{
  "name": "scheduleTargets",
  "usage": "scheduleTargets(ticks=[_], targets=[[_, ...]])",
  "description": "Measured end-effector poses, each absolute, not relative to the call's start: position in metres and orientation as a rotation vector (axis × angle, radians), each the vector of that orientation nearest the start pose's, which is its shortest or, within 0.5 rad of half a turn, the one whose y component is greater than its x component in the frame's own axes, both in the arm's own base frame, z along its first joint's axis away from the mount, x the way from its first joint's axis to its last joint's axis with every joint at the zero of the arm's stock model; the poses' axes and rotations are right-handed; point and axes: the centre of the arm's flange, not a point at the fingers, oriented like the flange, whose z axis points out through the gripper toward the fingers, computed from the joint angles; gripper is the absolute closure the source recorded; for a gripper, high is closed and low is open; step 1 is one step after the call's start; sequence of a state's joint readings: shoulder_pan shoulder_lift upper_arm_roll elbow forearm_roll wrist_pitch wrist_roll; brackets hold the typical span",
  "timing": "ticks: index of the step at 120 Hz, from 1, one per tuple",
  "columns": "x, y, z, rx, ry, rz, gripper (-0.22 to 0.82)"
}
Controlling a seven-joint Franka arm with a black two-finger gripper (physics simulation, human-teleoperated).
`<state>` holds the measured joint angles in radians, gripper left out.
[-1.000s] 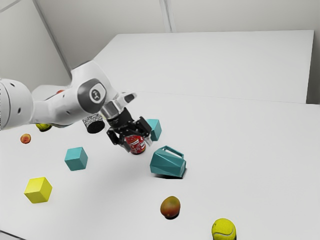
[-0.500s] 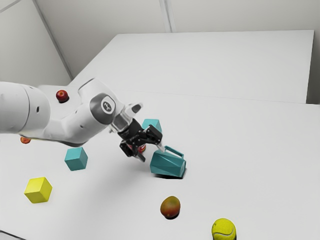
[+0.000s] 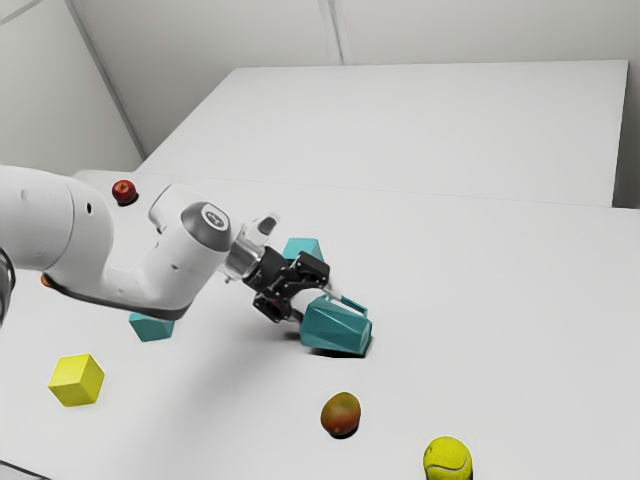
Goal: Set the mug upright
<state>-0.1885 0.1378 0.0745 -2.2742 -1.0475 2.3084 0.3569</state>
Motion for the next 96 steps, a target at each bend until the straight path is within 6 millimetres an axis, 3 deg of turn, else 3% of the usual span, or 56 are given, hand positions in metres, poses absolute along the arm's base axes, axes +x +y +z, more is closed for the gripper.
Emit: scheduleTargets(ticks=[84, 96], targets=[[0.504, -0.084, 0.269, 2.237, 0.280, 0.082, 0.00], [0.504, -0.087, 0.268, 2.234, 0.255, 0.092, 0.06]])
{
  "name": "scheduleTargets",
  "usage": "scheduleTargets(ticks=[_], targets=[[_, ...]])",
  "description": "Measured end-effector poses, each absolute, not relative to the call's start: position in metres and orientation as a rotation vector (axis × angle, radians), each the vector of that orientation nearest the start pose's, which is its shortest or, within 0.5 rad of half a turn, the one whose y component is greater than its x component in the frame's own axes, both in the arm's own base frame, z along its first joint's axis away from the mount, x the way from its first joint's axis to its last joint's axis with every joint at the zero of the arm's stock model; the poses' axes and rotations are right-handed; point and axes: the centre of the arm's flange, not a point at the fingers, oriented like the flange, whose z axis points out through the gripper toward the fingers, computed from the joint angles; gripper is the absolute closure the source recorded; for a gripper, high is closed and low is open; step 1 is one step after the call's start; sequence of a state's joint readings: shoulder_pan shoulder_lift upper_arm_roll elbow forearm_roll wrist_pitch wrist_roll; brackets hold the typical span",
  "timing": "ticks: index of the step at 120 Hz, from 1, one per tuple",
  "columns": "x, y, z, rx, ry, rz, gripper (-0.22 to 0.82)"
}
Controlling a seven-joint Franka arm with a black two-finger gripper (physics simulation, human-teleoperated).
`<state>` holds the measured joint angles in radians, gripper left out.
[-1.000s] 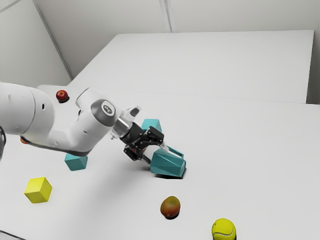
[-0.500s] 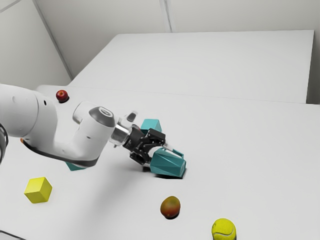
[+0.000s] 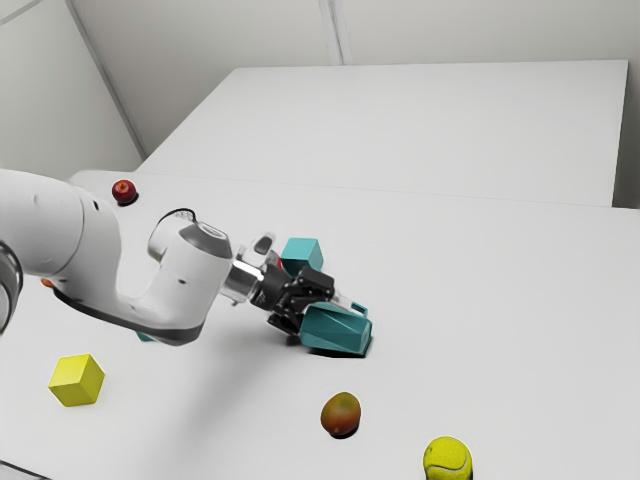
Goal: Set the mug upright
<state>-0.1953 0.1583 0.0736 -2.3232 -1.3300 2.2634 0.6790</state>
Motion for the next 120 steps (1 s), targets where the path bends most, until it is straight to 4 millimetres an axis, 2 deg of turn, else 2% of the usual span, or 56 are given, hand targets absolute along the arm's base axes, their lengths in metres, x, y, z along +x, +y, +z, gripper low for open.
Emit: scheduleTargets(ticks=[46, 82, 96, 120], targets=[[0.504, -0.091, 0.269, 2.235, 0.180, 0.131, 0.42], [0.505, -0.093, 0.271, 2.242, 0.147, 0.153, 0.66], [0.505, -0.097, 0.277, 2.240, 0.134, 0.170, 0.70], [0.505, -0.119, 0.308, 2.240, 0.067, 0.244, 0.74]])
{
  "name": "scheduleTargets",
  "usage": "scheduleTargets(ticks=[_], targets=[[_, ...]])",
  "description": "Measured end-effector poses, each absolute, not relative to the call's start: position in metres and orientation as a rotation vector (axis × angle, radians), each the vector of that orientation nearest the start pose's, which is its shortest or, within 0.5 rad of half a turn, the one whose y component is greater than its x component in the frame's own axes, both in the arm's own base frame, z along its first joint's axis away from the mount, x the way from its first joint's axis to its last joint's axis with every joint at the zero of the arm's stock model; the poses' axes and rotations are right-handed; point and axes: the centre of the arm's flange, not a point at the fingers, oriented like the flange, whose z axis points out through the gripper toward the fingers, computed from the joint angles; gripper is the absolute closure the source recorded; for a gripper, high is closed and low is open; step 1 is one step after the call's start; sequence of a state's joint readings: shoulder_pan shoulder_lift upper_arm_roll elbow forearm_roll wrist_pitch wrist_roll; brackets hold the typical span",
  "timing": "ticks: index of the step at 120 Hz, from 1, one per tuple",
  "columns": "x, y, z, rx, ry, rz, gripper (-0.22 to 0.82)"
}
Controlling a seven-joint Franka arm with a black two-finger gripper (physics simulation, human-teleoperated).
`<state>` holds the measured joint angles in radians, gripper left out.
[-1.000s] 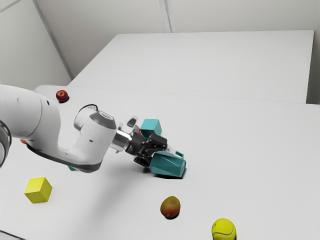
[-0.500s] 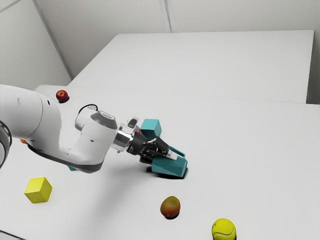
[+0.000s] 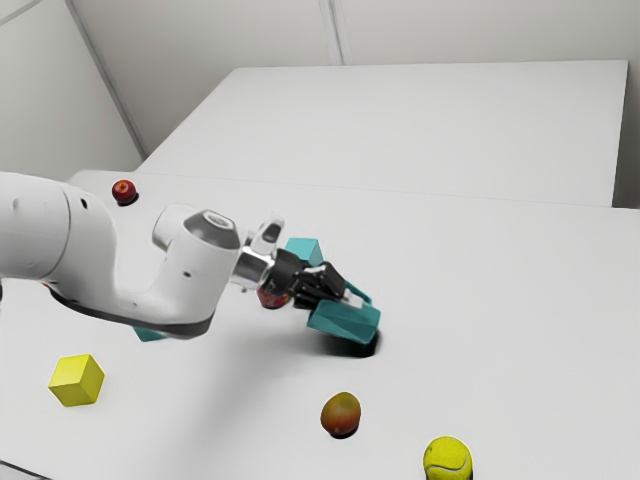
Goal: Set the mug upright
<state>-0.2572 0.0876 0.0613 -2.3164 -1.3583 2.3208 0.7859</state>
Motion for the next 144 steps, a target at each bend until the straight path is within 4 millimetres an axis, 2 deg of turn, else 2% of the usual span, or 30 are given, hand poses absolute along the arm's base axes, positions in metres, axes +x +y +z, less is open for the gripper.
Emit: scheduleTargets(ticks=[16, 27, 41, 58, 74, 86, 101, 144], targets=[[0.506, -0.135, 0.334, 2.249, 0.006, 0.305, 0.75], [0.507, -0.146, 0.354, 2.300, -0.100, 0.343, 0.75], [0.513, -0.161, 0.390, 2.450, -0.393, 0.387, 0.75], [0.509, -0.169, 0.409, 2.617, -0.686, 0.364, 0.75], [0.509, -0.143, 0.421, 2.767, -0.805, 0.310, 0.75], [0.504, -0.125, 0.435, 2.843, -0.816, 0.269, 0.75], [0.494, -0.107, 0.444, 2.901, -0.766, 0.167, 0.75], [0.482, -0.059, 0.437, 3.020, -0.601, -0.097, 0.75]])
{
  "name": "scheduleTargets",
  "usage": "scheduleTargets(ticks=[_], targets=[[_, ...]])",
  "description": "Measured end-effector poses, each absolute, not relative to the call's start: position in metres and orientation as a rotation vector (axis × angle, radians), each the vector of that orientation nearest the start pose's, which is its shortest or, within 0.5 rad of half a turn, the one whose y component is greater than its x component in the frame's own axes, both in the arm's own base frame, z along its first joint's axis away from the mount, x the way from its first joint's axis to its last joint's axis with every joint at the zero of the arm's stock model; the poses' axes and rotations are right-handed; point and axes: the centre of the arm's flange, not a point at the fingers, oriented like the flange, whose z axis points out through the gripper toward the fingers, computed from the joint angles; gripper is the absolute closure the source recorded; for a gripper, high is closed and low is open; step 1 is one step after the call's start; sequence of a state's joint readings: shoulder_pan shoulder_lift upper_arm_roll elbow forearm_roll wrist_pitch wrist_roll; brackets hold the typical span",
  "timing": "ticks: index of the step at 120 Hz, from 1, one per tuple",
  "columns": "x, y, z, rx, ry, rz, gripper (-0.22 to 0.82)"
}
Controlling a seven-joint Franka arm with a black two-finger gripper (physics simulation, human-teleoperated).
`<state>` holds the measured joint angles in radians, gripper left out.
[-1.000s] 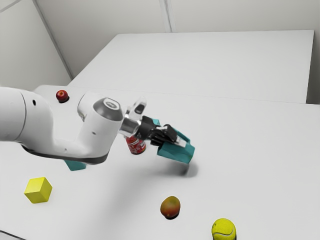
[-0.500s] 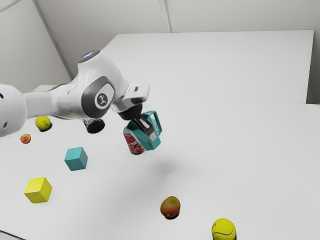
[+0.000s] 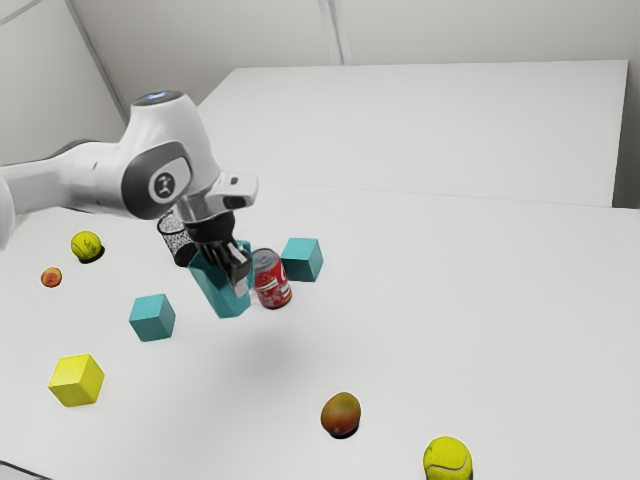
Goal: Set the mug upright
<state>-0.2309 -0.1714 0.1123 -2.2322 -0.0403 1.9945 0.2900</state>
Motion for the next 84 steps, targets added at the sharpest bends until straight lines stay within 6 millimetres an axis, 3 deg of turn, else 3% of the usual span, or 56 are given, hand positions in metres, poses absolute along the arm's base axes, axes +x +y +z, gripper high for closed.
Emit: scheduleTargets(ticks=[33, 84], targets=[[0.496, -0.036, 0.415, -3.108, 0.529, 0.138, 0.75], [0.517, -0.026, 0.377, -3.101, 0.465, 0.019, 0.77]])
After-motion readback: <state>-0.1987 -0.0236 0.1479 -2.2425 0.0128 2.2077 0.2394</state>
